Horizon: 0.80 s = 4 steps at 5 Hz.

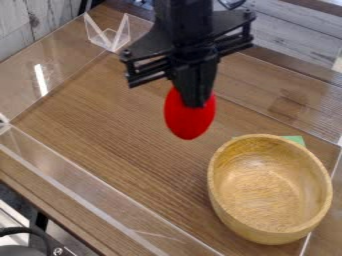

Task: Move the red object to the left side of the table

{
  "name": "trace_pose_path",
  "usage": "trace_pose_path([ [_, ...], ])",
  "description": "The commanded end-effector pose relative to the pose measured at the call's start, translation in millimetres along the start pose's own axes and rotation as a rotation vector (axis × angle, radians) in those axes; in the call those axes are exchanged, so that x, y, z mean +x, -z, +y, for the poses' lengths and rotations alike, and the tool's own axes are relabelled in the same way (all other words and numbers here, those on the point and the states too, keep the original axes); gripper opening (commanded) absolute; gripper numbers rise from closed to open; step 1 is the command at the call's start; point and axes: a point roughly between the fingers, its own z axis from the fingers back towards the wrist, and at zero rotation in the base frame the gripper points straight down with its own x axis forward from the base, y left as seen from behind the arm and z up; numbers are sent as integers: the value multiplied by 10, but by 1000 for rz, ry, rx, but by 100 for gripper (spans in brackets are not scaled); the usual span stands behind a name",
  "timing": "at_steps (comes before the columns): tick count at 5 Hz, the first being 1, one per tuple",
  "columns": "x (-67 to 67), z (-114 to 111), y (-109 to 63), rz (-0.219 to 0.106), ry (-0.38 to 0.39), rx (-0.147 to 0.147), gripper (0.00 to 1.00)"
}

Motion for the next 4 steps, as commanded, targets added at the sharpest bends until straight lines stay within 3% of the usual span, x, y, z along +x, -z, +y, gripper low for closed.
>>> trace_pose_path([
  [1,113,114,-87,-43,-34,15,0],
  [3,314,582,-81,-124,-267,98,0],
  [4,413,688,-35,-155,-382,130,0],
])
